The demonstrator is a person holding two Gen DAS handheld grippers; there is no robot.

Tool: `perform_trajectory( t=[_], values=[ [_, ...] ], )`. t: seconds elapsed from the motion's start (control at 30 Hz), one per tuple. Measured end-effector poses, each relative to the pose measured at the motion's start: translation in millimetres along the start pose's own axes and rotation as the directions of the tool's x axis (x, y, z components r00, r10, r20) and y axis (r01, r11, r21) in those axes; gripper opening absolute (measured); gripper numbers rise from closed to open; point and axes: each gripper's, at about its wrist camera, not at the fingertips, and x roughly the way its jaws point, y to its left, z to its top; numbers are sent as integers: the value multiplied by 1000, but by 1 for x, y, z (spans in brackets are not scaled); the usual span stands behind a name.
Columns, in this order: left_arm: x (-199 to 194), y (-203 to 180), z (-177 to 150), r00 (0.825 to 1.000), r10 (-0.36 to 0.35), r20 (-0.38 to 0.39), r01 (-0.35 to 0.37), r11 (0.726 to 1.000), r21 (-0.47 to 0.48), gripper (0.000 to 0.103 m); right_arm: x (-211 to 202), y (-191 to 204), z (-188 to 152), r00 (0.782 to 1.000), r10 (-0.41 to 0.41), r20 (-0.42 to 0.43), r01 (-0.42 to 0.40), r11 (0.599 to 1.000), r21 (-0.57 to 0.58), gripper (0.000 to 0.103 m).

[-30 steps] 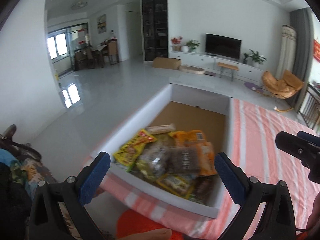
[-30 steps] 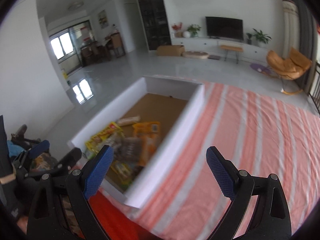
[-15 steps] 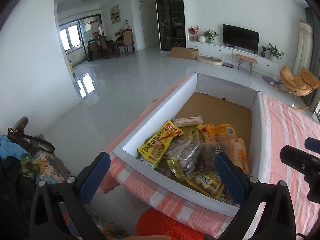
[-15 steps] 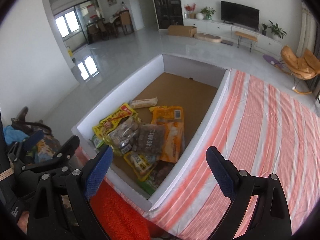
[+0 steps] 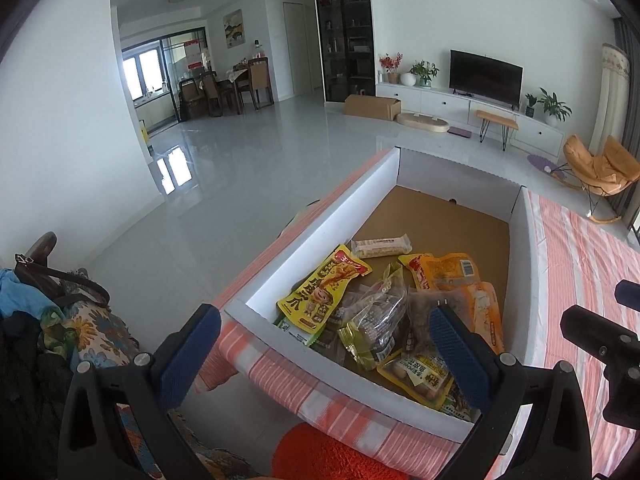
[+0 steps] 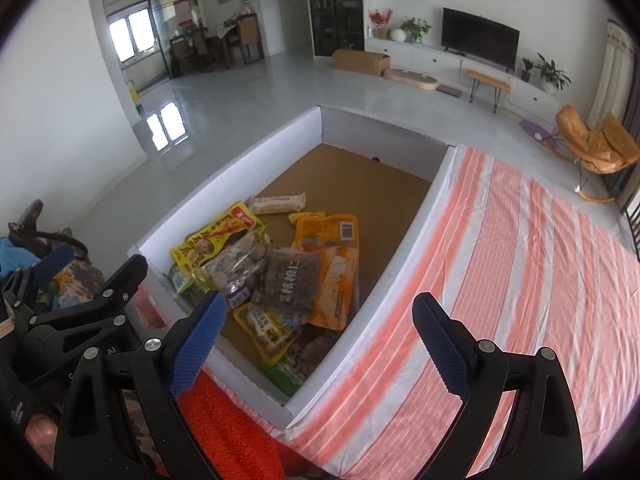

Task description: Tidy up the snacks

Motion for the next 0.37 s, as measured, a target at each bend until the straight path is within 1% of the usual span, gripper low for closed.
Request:
perform_trajectory(
  t=[0.27, 0.37],
  values=[
    [4, 4, 1, 1000, -6, 10, 6, 1000, 0, 103, 5, 0, 3, 1000, -12, -7, 12, 1000, 2, 96],
    [5, 8, 0, 1000, -11, 7, 11, 1000, -18, 103, 9, 2, 3, 1000, -13, -11, 13, 1000, 3, 96]
  ],
)
